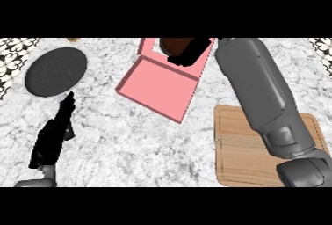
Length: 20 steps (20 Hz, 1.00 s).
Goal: Pick the cupcake from the cutting board and place it in the cardboard box
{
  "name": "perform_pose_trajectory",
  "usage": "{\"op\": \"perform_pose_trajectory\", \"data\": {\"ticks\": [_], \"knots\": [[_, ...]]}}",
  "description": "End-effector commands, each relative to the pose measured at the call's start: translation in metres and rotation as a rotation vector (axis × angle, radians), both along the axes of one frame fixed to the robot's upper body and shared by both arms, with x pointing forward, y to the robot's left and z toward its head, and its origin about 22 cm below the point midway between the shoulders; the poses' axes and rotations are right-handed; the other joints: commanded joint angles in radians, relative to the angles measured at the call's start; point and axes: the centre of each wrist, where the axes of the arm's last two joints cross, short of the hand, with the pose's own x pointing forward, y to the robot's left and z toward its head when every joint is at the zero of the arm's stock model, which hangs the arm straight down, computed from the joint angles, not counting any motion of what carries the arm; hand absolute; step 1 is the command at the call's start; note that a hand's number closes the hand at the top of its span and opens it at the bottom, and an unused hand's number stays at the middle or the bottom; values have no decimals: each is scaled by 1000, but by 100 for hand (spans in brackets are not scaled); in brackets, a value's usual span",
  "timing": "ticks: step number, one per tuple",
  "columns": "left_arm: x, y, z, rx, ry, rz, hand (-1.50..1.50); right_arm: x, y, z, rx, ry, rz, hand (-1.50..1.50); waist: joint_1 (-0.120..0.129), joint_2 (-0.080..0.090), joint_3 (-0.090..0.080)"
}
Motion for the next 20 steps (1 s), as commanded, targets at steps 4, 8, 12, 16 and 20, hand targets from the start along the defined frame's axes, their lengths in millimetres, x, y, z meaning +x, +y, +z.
{"op": "perform_pose_trajectory", "data": {"ticks": [4, 8, 12, 16, 20], "knots": [[1, 0, 5, -5, -4, -20, 0, 0, 58, -30, -112, 73, 2, 150, 20, 5, 0], [14, -9, 8, 10, -15, -55, 0, -1, 60, -64, -164, 95, -35, 150, 41, 11, -1], [6, -15, 7, 21, -18, -65, 0, 7, 59, -61, -140, 190, -110, -150, 53, 15, 0], [15, -11, 6, -2, -25, -80, 0, 3, 52, -91, -132, 195, -142, -150, 80, 18, -1], [17, -6, 14, -6, -25, -83, 0, 5, 52, -82, 8, 218, -131, -150, 83, 18, 0]]}}
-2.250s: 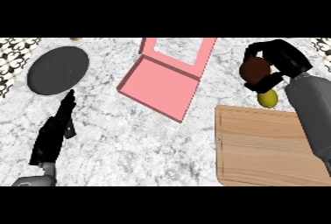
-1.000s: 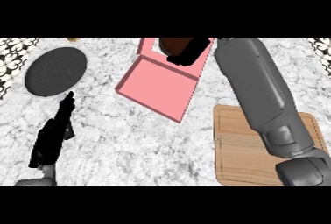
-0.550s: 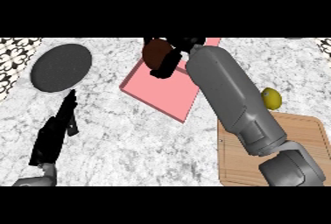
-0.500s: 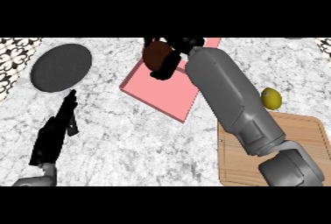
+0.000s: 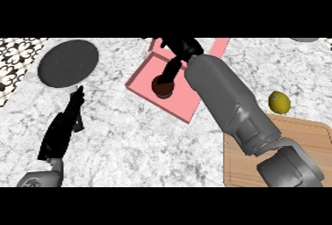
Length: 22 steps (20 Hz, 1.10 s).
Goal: Pick the cupcake from the cutting board and place it in the cardboard box
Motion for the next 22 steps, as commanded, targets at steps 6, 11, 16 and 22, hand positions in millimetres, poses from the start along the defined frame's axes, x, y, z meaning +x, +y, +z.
{"op": "perform_pose_trajectory", "data": {"ticks": [6, 11, 16, 22], "knots": [[0, 4, -4, 2, 11, 6, 0, 4, -8, 5, 407, 19, -165, -150, -9, -3, 1], [3, 13, 6, 8, -4, 25, 0, 17, -41, 19, 662, 60, -188, -150, -24, 4, 2], [-11, 4, -2, -11, 7, 21, 0, 27, -105, 26, 774, 36, -287, -150, -33, 0, 2], [5, -5, 12, -11, -11, 28, 0, 26, -185, 23, 802, 13, -414, -150, -33, 8, 3]]}}
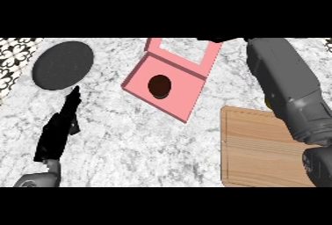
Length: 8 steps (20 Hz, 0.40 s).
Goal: Pick the cupcake from the cutting board and place it in the cardboard box
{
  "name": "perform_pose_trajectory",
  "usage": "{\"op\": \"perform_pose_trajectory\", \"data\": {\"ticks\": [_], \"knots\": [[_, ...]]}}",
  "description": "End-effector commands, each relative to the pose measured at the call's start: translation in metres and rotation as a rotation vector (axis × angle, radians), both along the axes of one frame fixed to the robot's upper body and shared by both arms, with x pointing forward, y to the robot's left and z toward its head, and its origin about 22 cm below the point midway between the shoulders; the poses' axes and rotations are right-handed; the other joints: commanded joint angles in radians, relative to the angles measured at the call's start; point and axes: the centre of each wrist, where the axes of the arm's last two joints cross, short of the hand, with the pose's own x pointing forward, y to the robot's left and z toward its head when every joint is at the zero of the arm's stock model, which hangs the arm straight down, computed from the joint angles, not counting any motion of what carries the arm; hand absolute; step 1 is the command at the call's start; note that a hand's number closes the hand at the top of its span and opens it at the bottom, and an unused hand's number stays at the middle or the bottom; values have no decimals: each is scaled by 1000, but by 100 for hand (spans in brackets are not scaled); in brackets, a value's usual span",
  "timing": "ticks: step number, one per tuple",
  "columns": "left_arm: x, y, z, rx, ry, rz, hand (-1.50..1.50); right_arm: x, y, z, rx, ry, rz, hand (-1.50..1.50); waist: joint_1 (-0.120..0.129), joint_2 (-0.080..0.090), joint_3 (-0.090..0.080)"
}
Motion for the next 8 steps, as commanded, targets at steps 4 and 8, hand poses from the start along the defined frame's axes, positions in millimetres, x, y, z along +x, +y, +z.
{"op": "perform_pose_trajectory", "data": {"ticks": [4, 8], "knots": [[-1, -4, -5, -13, 7, -16, 0, -9, -101, 11, 56, -21, -52, -150, 6, 7, 1], [-2, -7, -1, -3, -25, -11, 0, -19, -138, 7, 12, -21, -27, -150, 23, 13, 2]]}}
